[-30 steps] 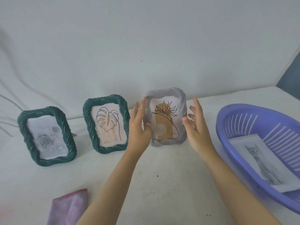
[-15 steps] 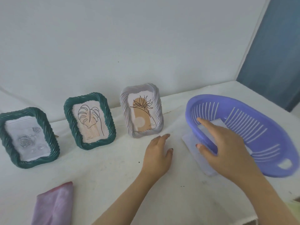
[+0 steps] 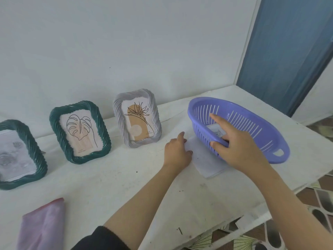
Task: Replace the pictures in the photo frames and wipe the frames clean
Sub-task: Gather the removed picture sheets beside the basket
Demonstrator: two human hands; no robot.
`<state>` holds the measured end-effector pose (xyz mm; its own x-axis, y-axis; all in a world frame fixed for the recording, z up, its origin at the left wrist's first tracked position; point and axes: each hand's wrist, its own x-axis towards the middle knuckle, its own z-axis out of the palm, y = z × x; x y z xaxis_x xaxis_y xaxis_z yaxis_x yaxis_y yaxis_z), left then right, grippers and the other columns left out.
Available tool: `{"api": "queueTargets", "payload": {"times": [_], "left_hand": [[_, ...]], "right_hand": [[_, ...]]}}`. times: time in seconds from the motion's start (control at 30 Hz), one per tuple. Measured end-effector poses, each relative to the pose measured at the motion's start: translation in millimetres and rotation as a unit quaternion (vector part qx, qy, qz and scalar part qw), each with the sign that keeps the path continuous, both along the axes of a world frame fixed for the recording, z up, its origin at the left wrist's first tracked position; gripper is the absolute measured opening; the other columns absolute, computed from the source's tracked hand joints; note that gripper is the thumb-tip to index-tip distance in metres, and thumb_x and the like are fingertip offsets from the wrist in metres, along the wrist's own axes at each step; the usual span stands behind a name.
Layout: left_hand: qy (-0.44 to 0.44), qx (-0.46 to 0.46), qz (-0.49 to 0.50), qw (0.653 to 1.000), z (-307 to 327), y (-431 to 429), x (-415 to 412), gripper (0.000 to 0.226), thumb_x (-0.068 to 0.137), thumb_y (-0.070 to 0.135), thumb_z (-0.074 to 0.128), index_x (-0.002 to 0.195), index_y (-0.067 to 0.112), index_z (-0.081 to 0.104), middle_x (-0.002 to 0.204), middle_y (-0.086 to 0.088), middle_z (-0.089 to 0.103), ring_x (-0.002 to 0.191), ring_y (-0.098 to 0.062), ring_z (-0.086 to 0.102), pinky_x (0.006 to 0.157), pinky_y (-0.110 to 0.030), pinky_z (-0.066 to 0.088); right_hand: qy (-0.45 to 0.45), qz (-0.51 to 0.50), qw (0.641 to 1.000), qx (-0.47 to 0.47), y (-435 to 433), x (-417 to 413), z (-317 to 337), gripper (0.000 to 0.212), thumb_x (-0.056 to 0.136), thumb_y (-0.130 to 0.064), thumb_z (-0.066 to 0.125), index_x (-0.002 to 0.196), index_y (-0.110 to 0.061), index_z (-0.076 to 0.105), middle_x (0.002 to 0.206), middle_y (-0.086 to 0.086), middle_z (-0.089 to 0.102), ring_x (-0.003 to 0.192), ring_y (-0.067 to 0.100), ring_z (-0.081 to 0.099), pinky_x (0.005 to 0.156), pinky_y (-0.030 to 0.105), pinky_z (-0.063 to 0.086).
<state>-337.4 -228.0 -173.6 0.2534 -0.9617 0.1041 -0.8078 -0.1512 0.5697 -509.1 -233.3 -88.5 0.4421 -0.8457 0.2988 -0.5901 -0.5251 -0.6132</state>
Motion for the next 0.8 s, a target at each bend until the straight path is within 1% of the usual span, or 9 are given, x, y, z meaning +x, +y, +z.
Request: {"api": "queueTargets", "payload": {"times": [0.07, 0.13, 0.33, 0.4, 0.5, 0.6, 0.67, 0.73, 0.8], "left_hand": [[0.004, 0.007, 0.008, 1.000, 4.8, -2.5, -2.7, 0.066, 0.079, 0.013, 0.060, 0.138, 0.009, 0.030, 0.124, -0.003, 0.059, 0.113, -0.028, 0.048, 0.092, -0.033, 0.038], [0.023, 0.013, 0.018, 0.999, 7.5, -4.6, -5.0, 0.067, 0.078, 0.009, 0.059, 0.139, 0.009, 0.030, 0.118, -0.003, 0.061, 0.111, -0.028, 0.050, 0.090, -0.032, 0.040], [0.171, -0.014, 0.047, 0.984, 9.3, 4.9, -12.9, 0.062, 0.079, -0.001, 0.048, 0.136, 0.015, 0.034, 0.093, 0.001, 0.055, 0.093, -0.022, 0.055, 0.076, -0.026, 0.041], [0.223, -0.044, 0.063, 0.972, 9.0, 11.6, -12.3, 0.059, 0.077, -0.003, 0.047, 0.133, 0.017, 0.037, 0.091, 0.001, 0.054, 0.087, -0.021, 0.055, 0.072, -0.025, 0.043], [0.259, -0.084, 0.085, 0.959, 10.0, 22.8, -6.3, 0.061, 0.076, -0.005, 0.051, 0.129, 0.025, 0.038, 0.098, 0.003, 0.050, 0.069, -0.014, 0.051, 0.061, -0.015, 0.042], [0.243, -0.131, 0.090, 0.957, 13.4, 36.6, 3.5, 0.052, 0.073, -0.009, 0.054, 0.109, 0.029, 0.049, 0.104, 0.003, 0.046, 0.054, -0.011, 0.043, 0.056, -0.005, 0.038], [0.257, -0.128, 0.103, 0.952, 16.1, 44.4, 12.0, 0.039, 0.074, -0.009, 0.054, 0.088, 0.028, 0.058, 0.089, 0.004, 0.047, 0.048, -0.008, 0.037, 0.050, -0.006, 0.034], [0.302, -0.105, 0.119, 0.940, 20.7, 51.0, 20.6, 0.036, 0.076, -0.008, 0.053, 0.075, 0.027, 0.063, 0.071, 0.001, 0.045, 0.049, -0.009, 0.033, 0.044, -0.009, 0.029], [0.340, -0.105, 0.116, 0.927, 28.9, 58.8, 27.5, 0.039, 0.077, -0.009, 0.054, 0.075, 0.028, 0.065, 0.074, 0.002, 0.053, 0.058, -0.011, 0.037, 0.048, -0.011, 0.032]], "right_hand": [[-0.009, -0.002, 1.000, 0.002, -3.2, -0.6, 2.8, 0.068, 0.085, -0.017, 0.057, 0.139, -0.046, 0.027, 0.054, 0.013, 0.043, 0.049, 0.017, 0.037, 0.054, 0.037, 0.043], [-0.015, -0.005, 1.000, 0.005, -5.2, -1.7, 4.2, 0.069, 0.085, -0.016, 0.057, 0.138, -0.047, 0.026, 0.052, 0.007, 0.038, 0.049, 0.016, 0.036, 0.053, 0.034, 0.041], [-0.024, 0.001, 1.000, 0.003, -4.3, -4.3, 6.2, 0.069, 0.086, -0.015, 0.057, 0.140, -0.044, 0.026, 0.049, 0.000, 0.031, 0.047, 0.015, 0.032, 0.053, 0.031, 0.037], [-0.026, 0.003, 1.000, 0.001, -3.9, -5.9, 6.6, 0.069, 0.086, -0.015, 0.057, 0.140, -0.044, 0.025, 0.048, -0.001, 0.031, 0.046, 0.014, 0.032, 0.052, 0.028, 0.035], [-0.033, 0.009, 0.999, 0.014, -1.3, -8.1, 4.7, 0.070, 0.086, -0.015, 0.058, 0.140, -0.046, 0.025, 0.050, 0.002, 0.033, 0.047, 0.014, 0.032, 0.051, 0.022, 0.034], [-0.025, 0.015, 0.999, 0.036, 2.9, -5.2, -0.3, 0.071, 0.085, -0.016, 0.059, 0.139, -0.048, 0.025, 0.056, 0.015, 0.043, 0.051, 0.017, 0.039, 0.056, 0.025, 0.043], [-0.002, 0.025, 0.999, 0.041, 5.5, -1.3, -4.6, 0.069, 0.085, -0.018, 0.059, 0.140, -0.045, 0.026, 0.056, 0.010, 0.047, 0.052, 0.015, 0.043, 0.058, 0.029, 0.044], [0.023, 0.035, 0.998, 0.045, 6.3, 1.4, -10.1, 0.067, 0.086, -0.019, 0.059, 0.141, -0.041, 0.027, 0.061, 0.005, 0.054, 0.059, 0.014, 0.051, 0.062, 0.026, 0.045], [0.041, 0.044, 0.996, 0.063, 8.2, 2.8, -14.1, 0.065, 0.086, -0.023, 0.060, 0.142, -0.037, 0.028, 0.070, 0.003, 0.058, 0.066, 0.012, 0.054, 0.061, 0.019, 0.042]]}}
